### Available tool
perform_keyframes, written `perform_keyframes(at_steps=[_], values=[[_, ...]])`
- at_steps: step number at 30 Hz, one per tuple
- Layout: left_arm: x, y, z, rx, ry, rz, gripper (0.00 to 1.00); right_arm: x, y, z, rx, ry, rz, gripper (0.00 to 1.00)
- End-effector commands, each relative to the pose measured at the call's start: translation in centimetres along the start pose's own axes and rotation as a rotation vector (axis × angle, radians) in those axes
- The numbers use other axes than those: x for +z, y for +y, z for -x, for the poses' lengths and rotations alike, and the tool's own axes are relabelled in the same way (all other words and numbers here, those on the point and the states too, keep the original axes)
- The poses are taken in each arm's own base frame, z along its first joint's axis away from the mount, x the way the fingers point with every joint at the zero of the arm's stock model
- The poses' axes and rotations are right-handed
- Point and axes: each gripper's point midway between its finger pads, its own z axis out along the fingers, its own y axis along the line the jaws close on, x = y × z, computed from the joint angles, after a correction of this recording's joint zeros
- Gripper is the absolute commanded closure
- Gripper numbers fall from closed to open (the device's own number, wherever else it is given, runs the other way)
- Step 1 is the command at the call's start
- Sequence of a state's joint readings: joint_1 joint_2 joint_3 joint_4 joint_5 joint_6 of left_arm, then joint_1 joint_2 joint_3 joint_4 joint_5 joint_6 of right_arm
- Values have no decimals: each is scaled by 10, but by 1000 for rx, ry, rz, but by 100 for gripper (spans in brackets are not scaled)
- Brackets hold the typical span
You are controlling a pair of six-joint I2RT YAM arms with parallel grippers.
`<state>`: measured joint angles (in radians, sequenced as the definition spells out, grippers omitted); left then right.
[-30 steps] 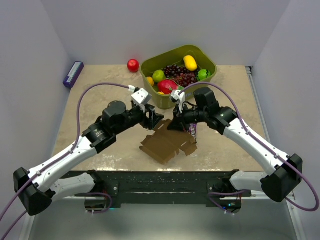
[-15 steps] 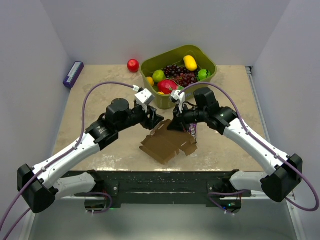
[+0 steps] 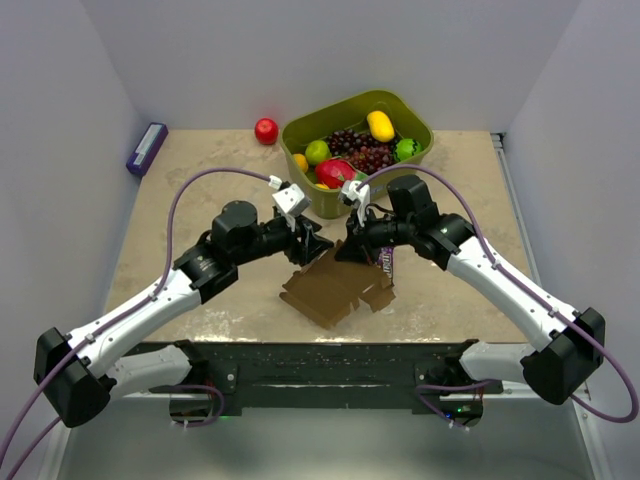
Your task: Fold the paper box
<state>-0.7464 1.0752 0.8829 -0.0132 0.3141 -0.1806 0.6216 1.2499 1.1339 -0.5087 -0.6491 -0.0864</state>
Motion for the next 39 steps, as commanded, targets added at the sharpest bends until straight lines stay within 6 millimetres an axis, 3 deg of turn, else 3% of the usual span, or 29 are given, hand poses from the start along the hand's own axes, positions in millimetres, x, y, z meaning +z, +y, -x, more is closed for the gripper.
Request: perform_keyframes(at_steps=[1, 31, 34, 37, 39], values=[[-4, -13, 12, 13, -55, -66, 45, -2, 5, 11, -26, -35, 16, 100], [18, -9, 0, 22, -65, -97, 50, -2, 10, 10, -27, -33, 42, 100], [13, -8, 5, 40, -68, -81, 44, -2, 8, 9, -23, -27, 35, 100], [6, -6, 7, 66, -49, -59, 31, -1, 7, 8, -23, -24, 32, 100], [3, -2, -1, 80, -14, -40, 27, -2, 8, 9, -25, -26, 32, 100]])
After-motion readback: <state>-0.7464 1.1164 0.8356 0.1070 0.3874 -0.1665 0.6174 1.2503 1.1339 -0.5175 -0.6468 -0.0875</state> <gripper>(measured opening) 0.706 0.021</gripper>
